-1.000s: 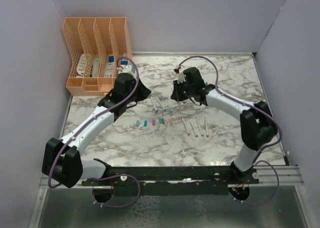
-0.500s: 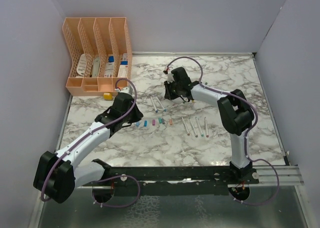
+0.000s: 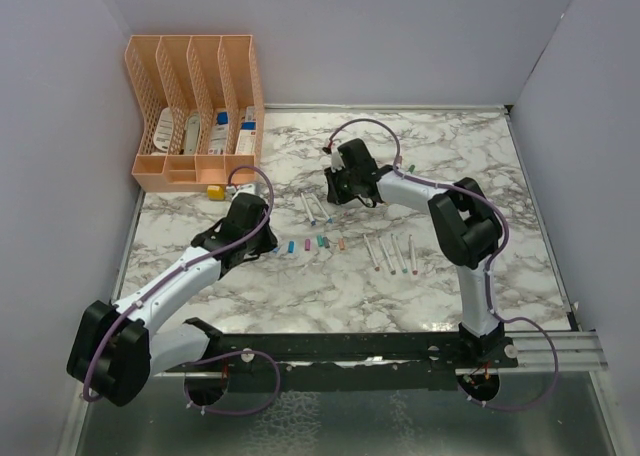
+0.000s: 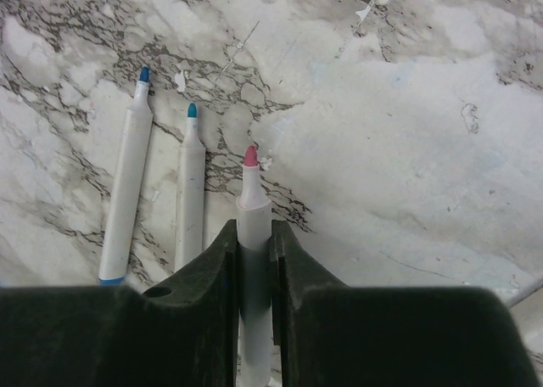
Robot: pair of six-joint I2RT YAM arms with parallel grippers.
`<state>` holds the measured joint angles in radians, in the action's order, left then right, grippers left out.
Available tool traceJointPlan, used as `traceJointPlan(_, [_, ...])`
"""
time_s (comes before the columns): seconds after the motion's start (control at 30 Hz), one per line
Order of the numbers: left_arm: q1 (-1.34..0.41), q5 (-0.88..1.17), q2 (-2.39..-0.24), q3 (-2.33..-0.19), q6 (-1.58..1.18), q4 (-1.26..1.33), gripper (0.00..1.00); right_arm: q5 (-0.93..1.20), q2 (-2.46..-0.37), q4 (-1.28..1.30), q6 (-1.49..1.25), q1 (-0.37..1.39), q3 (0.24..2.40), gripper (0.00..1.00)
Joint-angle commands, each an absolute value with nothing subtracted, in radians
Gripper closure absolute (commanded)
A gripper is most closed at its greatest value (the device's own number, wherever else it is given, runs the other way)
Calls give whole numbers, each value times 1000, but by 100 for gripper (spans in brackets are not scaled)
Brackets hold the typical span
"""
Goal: Open the pen caps
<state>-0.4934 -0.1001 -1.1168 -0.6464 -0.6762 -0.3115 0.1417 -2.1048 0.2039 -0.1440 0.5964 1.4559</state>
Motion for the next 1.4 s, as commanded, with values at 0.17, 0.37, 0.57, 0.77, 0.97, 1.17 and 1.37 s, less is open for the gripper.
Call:
traceJointPlan(0.17, [-497, -192, -1144, -615, -655, -338, 100, 120, -2131, 178, -150, 604, 1479, 73])
traceJointPlan(0.37, [-493, -225, -1158, -602, -646, -336, 100, 115, -2116, 176, -153, 604, 1479, 68])
traceJointPlan(0.57, [-471, -224, -1195, -589, -628, -313, 100, 107, -2050, 132, -167, 604, 1457, 59])
traceJointPlan(0.77, [-449, -213, -1234, -578, -616, -277, 100, 92, -2012, 149, -168, 604, 1481, 52])
traceJointPlan(0.97, [-438, -194, -1272, -575, -607, -254, 93, 12, -1963, 174, -175, 603, 1480, 33])
traceJointPlan(1.17, [-434, -183, -1295, -576, -601, -249, 87, -57, -1927, 234, -191, 567, 1492, 29])
traceJointPlan(1.37, [-431, -180, -1302, -578, -603, -250, 77, -82, -1931, 327, -211, 498, 1516, 27])
